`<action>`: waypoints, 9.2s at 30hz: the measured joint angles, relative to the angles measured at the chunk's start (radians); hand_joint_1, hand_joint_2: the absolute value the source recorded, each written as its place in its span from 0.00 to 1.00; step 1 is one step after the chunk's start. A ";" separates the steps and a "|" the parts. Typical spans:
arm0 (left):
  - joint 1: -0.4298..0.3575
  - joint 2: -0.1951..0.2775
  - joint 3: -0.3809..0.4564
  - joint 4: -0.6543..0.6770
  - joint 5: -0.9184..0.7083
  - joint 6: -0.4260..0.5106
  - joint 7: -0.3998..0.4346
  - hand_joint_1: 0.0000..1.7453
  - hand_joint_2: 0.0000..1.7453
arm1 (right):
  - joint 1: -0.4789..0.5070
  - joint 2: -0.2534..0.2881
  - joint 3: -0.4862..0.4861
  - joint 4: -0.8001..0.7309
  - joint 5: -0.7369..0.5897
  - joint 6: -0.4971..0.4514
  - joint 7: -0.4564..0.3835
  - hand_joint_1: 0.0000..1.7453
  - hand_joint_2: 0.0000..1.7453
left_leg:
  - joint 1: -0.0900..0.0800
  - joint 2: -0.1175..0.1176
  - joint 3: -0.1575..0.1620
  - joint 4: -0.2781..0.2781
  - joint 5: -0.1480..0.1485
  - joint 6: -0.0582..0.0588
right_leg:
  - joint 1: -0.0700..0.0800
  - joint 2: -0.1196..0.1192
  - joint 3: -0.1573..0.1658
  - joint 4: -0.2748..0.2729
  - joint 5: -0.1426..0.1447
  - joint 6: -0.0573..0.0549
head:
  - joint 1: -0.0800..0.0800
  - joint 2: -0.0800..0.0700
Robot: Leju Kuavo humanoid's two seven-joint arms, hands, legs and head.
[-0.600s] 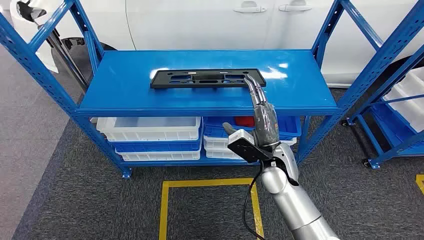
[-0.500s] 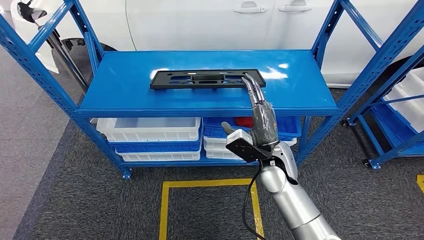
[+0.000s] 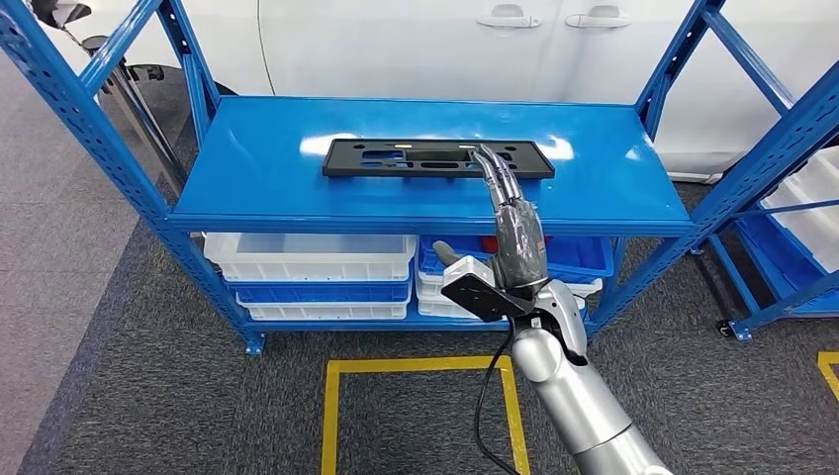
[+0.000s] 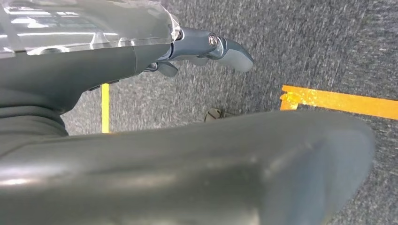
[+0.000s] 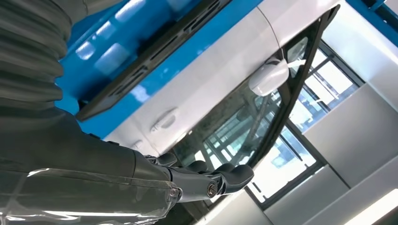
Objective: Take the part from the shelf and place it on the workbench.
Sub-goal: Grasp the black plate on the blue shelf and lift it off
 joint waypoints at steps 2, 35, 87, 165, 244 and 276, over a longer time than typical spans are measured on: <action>0.000 0.000 0.000 0.000 -0.006 0.003 0.000 0.00 0.00 | 0.004 0.000 -0.003 0.000 -0.024 0.006 0.001 0.00 0.00 | -0.009 0.006 0.004 0.000 -0.004 0.006 | 0.005 0.000 -0.039 0.050 0.007 -0.009 | 0.000 0.000; 0.000 0.005 0.007 0.003 -0.045 0.015 0.009 0.00 0.00 | 0.010 -0.001 -0.010 0.017 -0.180 0.108 0.011 0.00 0.00 | -0.010 0.007 0.025 -0.018 -0.006 0.005 | 0.016 0.005 0.010 -0.081 0.102 -0.026 | -0.001 0.000; 0.012 0.071 0.105 0.009 -0.036 0.047 -0.012 0.00 0.00 | 0.257 -0.021 -0.083 -0.233 -0.147 0.113 -0.035 0.00 0.00 | -0.012 -0.001 -0.011 -0.025 0.039 -0.012 | 0.035 0.018 0.181 -0.262 0.072 -0.056 | -0.001 0.000; 0.004 0.076 0.119 0.009 -0.038 0.051 -0.010 0.00 0.00 | 0.259 -0.037 -0.089 -0.258 -0.145 0.113 -0.035 0.00 0.00 | -0.007 0.003 0.028 -0.008 -0.023 -0.040 | 0.016 0.002 0.124 -0.272 0.137 -0.062 | 0.000 0.000; -0.002 0.041 0.128 0.010 -0.287 0.065 0.146 0.00 0.00 | -0.298 0.230 0.412 0.862 0.190 -0.116 0.133 0.00 1.00 | 0.001 0.000 0.006 -0.020 0.016 -0.008 | 0.018 0.002 0.022 -0.064 0.028 -0.027 | 0.000 0.000; -0.013 0.046 0.153 0.010 -0.348 0.068 0.139 0.00 0.00 | -0.396 0.287 0.542 1.058 0.450 -0.100 0.382 1.00 1.00 | 0.001 0.000 0.005 -0.024 0.021 -0.010 | 0.016 0.001 0.000 -0.005 0.003 -0.024 | 0.000 0.000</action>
